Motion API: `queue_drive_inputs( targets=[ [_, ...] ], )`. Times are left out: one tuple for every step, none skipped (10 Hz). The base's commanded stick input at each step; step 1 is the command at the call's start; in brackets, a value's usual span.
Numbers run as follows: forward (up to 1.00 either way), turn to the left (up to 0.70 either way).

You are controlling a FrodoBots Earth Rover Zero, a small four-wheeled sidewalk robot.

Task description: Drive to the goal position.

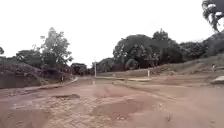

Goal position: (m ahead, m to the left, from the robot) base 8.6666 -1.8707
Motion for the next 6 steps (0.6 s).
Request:
queue_drive_inputs(
  targets=[
    [0.85,0.0],
    [0.85,0.0],
    [0.85,0.0],
    [0.85,0.0],
    [0.85,0.0],
    [0.85,0.0]
  ],
)
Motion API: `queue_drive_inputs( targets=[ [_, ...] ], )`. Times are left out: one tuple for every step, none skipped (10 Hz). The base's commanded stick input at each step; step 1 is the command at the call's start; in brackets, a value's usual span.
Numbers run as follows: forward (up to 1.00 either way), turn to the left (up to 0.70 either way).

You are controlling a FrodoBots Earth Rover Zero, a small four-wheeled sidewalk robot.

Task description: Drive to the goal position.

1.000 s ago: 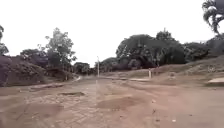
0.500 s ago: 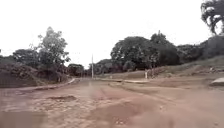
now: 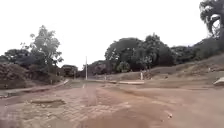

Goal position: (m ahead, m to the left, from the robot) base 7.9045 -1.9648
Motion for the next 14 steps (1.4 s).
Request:
queue_drive_inputs(
  targets=[
    [0.85,0.0],
    [0.85,0.0],
    [0.85,0.0],
    [0.85,0.08],
    [0.85,0.2],
    [0.85,0.17],
    [0.85,0.0],
    [0.85,0.0],
    [0.85,0.0],
    [0.85,0.0],
    [0.85,0.0],
    [0.85,0.0],
    [0.85,0.0],
    [0.85,0.0]
  ],
)
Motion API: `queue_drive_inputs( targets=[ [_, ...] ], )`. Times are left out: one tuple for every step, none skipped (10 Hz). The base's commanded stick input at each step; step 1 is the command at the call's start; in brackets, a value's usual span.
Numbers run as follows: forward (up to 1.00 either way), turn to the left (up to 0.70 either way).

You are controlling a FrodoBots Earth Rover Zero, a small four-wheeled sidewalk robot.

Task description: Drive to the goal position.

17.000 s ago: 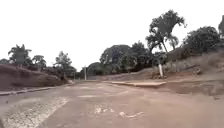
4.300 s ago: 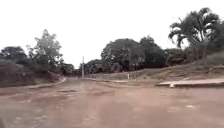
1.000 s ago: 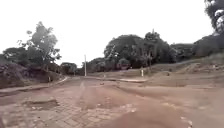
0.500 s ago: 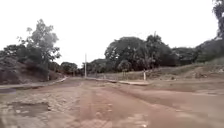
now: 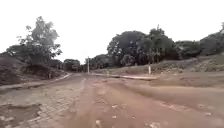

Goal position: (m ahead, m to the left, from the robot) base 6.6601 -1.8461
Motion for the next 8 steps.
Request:
queue_drive_inputs(
  targets=[
    [0.85,0.0],
    [0.85,0.0],
    [0.85,0.0],
    [0.85,0.0],
    [0.85,0.0],
    [0.85,0.0],
    [0.85,0.0],
    [0.85,0.0]
  ],
)
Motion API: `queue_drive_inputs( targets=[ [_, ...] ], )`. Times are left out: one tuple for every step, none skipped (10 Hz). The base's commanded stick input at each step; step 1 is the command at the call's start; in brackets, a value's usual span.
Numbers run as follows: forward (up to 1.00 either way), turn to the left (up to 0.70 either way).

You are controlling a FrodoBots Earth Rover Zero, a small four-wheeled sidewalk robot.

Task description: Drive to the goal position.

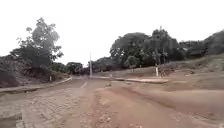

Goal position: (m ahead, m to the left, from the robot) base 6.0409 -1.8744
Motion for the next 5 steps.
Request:
queue_drive_inputs(
  targets=[
    [0.85,0.0],
    [0.85,0.0],
    [0.85,0.0],
    [0.85,0.0],
    [0.85,0.0]
  ],
)
